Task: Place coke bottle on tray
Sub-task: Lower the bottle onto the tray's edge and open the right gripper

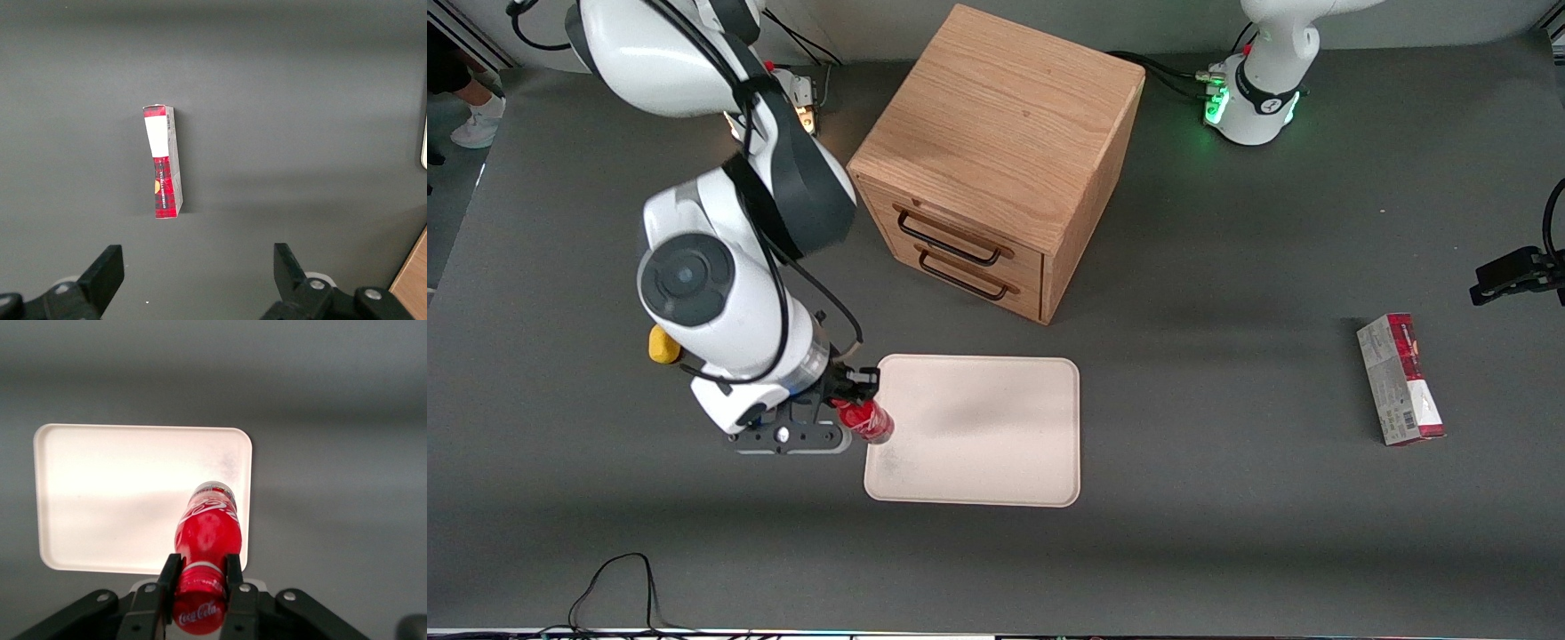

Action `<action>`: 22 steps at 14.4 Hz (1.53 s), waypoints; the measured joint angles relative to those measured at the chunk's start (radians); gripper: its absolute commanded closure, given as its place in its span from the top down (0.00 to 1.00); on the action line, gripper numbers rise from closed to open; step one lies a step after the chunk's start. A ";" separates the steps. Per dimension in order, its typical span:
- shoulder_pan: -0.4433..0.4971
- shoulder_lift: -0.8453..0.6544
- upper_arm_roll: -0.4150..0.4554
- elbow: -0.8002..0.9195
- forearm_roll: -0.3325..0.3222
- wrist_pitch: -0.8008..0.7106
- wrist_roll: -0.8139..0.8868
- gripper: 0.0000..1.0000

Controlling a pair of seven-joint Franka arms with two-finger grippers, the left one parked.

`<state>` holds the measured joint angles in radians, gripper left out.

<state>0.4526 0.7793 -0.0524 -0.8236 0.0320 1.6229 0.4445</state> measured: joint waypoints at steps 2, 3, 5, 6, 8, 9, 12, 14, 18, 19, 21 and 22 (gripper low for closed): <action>-0.006 0.038 0.000 -0.001 0.000 0.026 0.000 0.00; -0.009 0.056 -0.001 -0.002 0.000 0.042 0.000 0.00; -0.011 0.092 0.000 -0.002 0.000 0.077 0.000 0.00; -0.012 0.111 0.000 -0.002 0.000 0.091 0.000 0.00; -0.018 0.143 -0.001 -0.003 0.000 0.104 -0.009 0.00; -0.020 0.157 -0.001 -0.003 0.000 0.111 -0.013 0.00; -0.024 0.179 -0.001 -0.003 0.000 0.123 -0.017 0.00; -0.023 0.181 0.000 -0.004 0.000 0.123 -0.017 0.00; -0.023 0.182 0.000 -0.007 0.000 0.124 -0.018 0.00; -0.023 0.184 0.000 -0.009 0.000 0.125 -0.018 0.00; -0.023 0.189 0.000 -0.013 0.000 0.131 -0.018 0.00; -0.023 0.193 0.000 -0.014 0.000 0.138 -0.018 0.19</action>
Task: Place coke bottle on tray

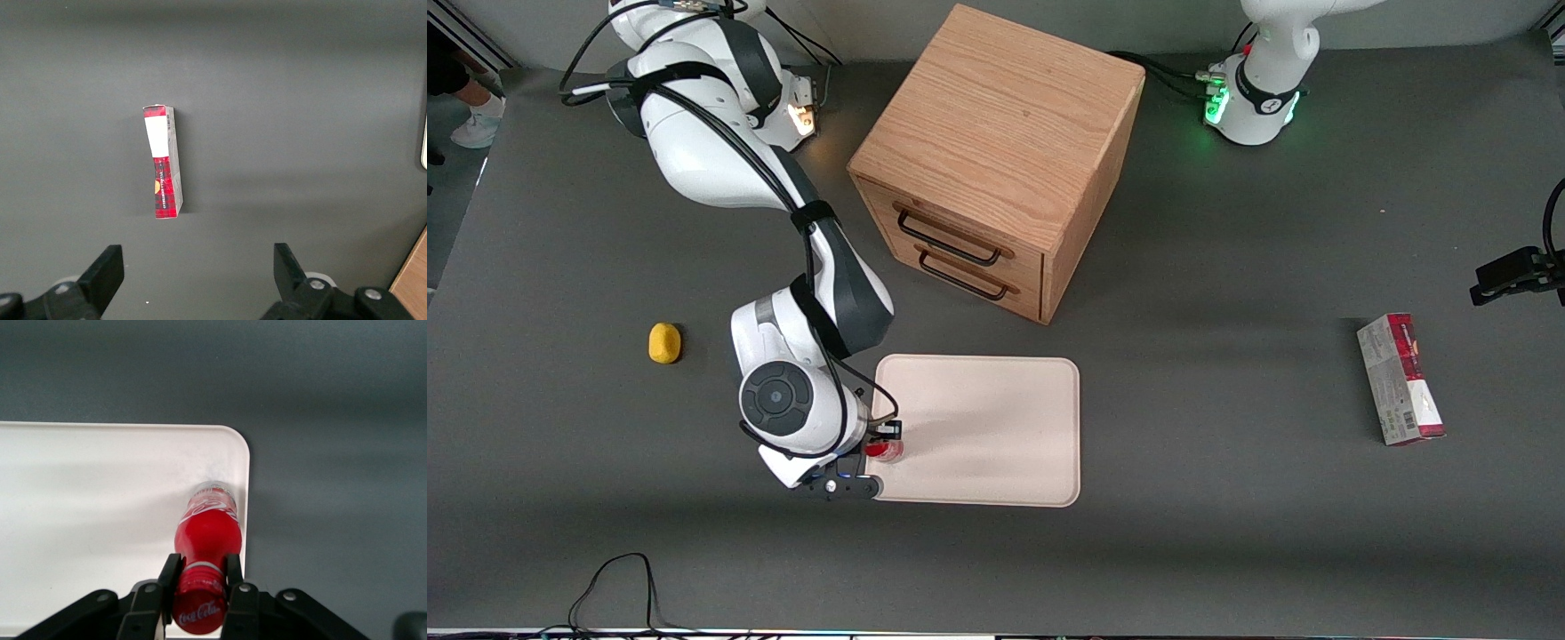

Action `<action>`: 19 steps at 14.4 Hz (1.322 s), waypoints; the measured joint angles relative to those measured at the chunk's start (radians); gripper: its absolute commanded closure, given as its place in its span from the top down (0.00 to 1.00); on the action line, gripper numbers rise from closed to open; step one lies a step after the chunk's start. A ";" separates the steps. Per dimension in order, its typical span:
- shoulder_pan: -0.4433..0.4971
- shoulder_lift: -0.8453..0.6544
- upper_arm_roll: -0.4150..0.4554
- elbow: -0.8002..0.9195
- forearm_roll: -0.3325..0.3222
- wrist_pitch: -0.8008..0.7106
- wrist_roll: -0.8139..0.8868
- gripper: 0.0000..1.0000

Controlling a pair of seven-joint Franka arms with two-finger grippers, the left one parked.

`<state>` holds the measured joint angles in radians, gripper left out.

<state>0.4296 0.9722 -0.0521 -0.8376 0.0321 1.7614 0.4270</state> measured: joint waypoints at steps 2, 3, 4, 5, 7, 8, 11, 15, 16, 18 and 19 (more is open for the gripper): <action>0.000 0.002 0.000 0.000 0.000 0.004 0.000 1.00; 0.000 0.003 0.000 0.000 0.000 0.004 0.000 1.00; 0.000 0.002 0.000 0.001 0.000 0.005 0.000 1.00; 0.000 0.002 0.000 0.002 0.000 0.006 0.000 1.00; 0.001 -0.002 0.000 0.005 0.000 0.006 0.000 1.00; 0.001 -0.007 0.000 0.009 0.000 0.004 0.000 1.00; 0.004 -0.055 0.001 0.017 0.000 -0.066 0.000 1.00; 0.009 -0.183 0.002 0.025 0.000 -0.241 0.000 1.00; 0.009 -0.219 0.003 0.027 0.000 -0.297 -0.001 1.00; 0.009 -0.295 0.004 0.026 0.001 -0.392 -0.002 1.00; 0.008 -0.334 0.004 0.021 0.001 -0.428 -0.002 1.00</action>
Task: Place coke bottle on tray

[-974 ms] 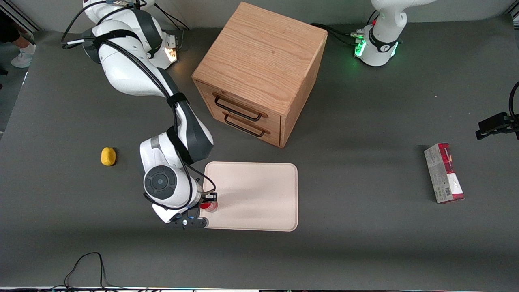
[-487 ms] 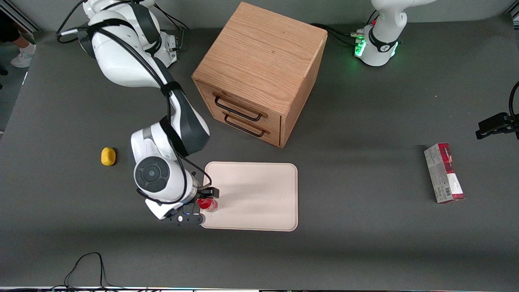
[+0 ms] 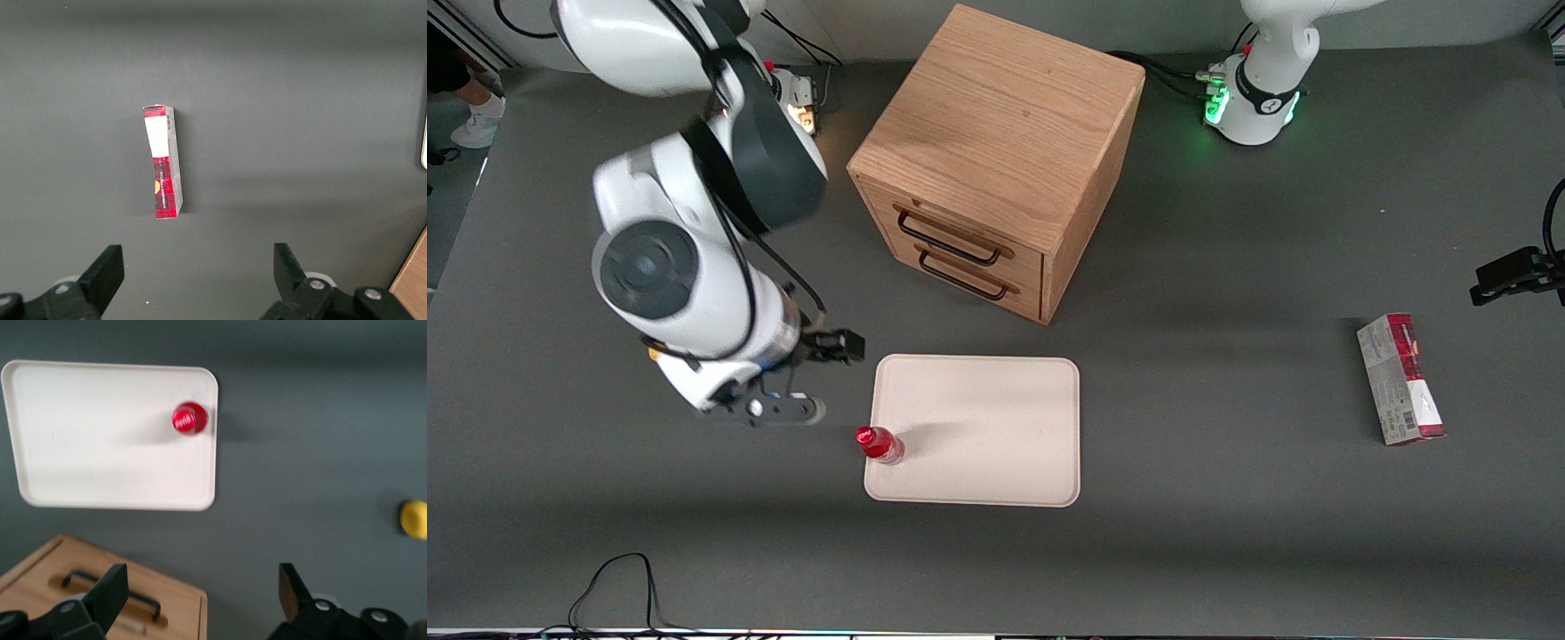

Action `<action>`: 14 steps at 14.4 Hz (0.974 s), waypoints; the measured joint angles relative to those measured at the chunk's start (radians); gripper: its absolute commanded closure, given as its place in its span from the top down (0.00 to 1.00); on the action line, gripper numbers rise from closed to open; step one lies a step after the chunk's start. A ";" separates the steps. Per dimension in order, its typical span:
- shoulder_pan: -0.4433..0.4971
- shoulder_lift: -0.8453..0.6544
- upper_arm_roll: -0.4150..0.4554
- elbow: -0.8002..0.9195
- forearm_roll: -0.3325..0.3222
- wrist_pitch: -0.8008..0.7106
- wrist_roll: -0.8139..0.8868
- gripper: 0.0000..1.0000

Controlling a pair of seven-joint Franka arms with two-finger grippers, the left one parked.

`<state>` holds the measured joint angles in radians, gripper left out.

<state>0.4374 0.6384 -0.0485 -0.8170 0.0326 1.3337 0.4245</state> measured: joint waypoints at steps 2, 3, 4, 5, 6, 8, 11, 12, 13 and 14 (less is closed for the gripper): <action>-0.004 -0.088 -0.002 -0.057 0.000 -0.026 -0.007 1.00; -0.006 -0.138 -0.009 -0.107 0.000 -0.028 -0.020 1.00; -0.007 -0.187 -0.026 -0.164 -0.001 -0.028 -0.039 1.00; -0.007 -0.234 -0.053 -0.220 -0.001 -0.025 -0.065 1.00; -0.009 -0.279 -0.084 -0.277 -0.001 -0.018 -0.102 1.00; -0.013 -0.367 -0.144 -0.390 -0.001 0.012 -0.169 1.00; -0.017 -0.494 -0.203 -0.557 -0.001 0.073 -0.227 1.00; -0.019 -0.525 -0.217 -0.599 -0.001 0.089 -0.244 1.00; -0.034 -0.548 -0.220 -0.630 -0.001 0.102 -0.259 1.00; -0.067 -0.562 -0.209 -0.649 -0.001 0.107 -0.277 1.00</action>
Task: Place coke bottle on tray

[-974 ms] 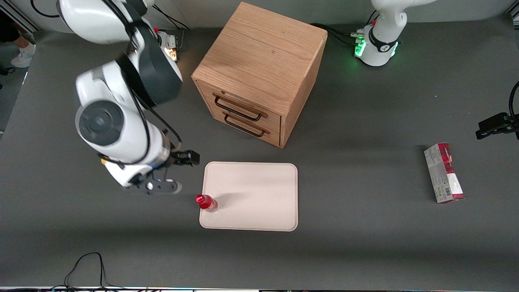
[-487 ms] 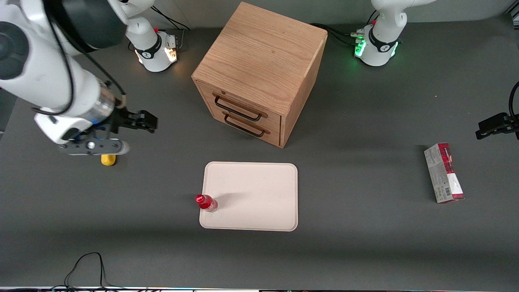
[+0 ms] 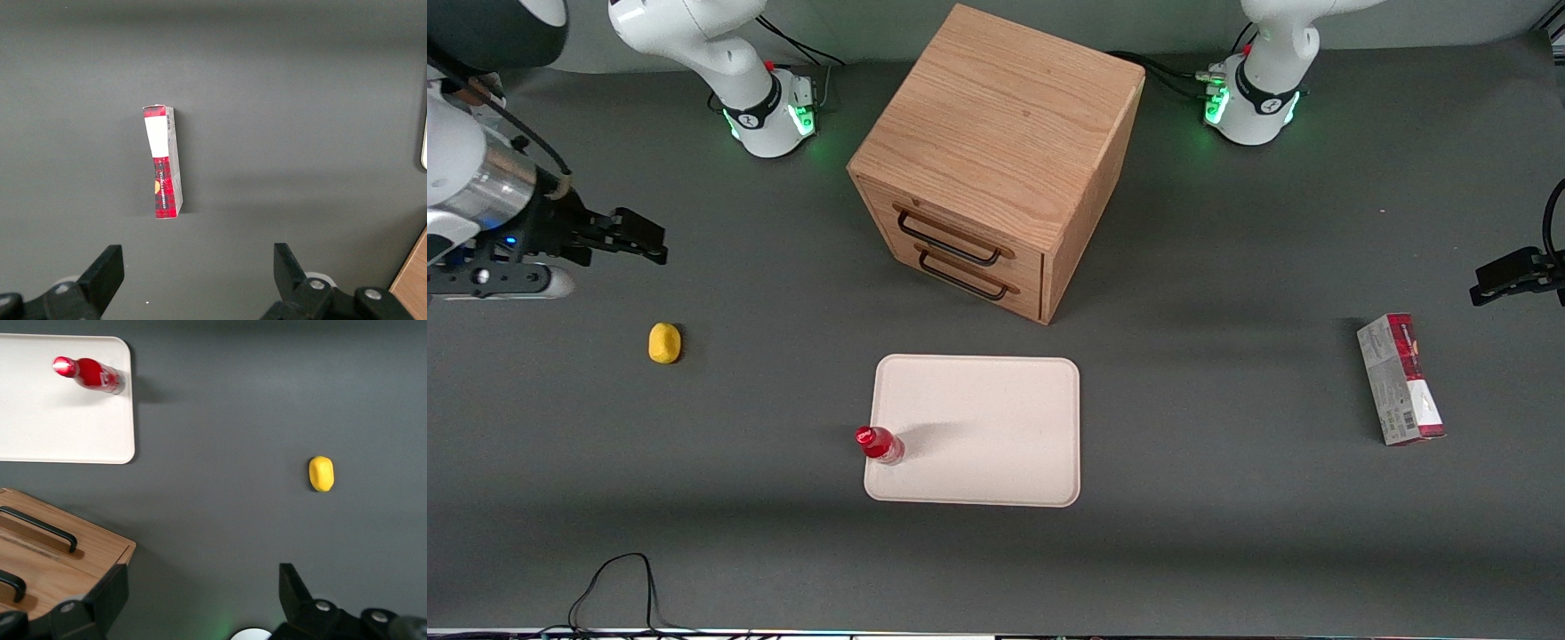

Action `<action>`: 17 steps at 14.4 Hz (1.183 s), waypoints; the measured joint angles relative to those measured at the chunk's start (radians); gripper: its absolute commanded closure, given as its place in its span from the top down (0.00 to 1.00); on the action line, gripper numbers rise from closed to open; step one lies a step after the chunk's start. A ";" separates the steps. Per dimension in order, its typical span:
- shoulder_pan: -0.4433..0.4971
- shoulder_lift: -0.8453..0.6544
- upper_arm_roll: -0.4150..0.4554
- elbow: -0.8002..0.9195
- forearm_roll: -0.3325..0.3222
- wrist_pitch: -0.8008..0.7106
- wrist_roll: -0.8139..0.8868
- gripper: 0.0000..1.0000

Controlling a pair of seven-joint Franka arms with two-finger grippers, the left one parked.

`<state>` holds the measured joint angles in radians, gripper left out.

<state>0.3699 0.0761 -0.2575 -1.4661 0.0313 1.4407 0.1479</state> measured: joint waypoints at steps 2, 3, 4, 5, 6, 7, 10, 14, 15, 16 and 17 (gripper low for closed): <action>-0.128 -0.014 0.086 -0.018 0.000 0.009 -0.029 1.00; -0.194 -0.018 0.138 -0.022 0.000 0.010 -0.036 1.00; -0.257 -0.023 0.190 -0.029 0.000 0.013 -0.045 1.00; -0.312 -0.030 0.236 -0.040 0.000 0.021 -0.055 1.00; -0.356 -0.042 0.272 -0.059 0.000 0.038 -0.063 1.00; -0.380 -0.059 0.288 -0.085 0.000 0.059 -0.069 1.00; -0.388 -0.109 0.293 -0.160 0.000 0.110 -0.074 1.00; -0.391 -0.140 0.271 -0.186 -0.002 0.117 -0.113 1.00; -0.393 -0.143 0.260 -0.187 -0.002 0.118 -0.127 1.00; -0.395 -0.145 0.250 -0.188 -0.002 0.118 -0.137 1.00; -0.399 -0.145 0.246 -0.189 -0.002 0.118 -0.147 1.00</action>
<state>-0.0289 -0.0694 -0.0116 -1.6548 0.0293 1.5589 0.0006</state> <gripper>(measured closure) 0.000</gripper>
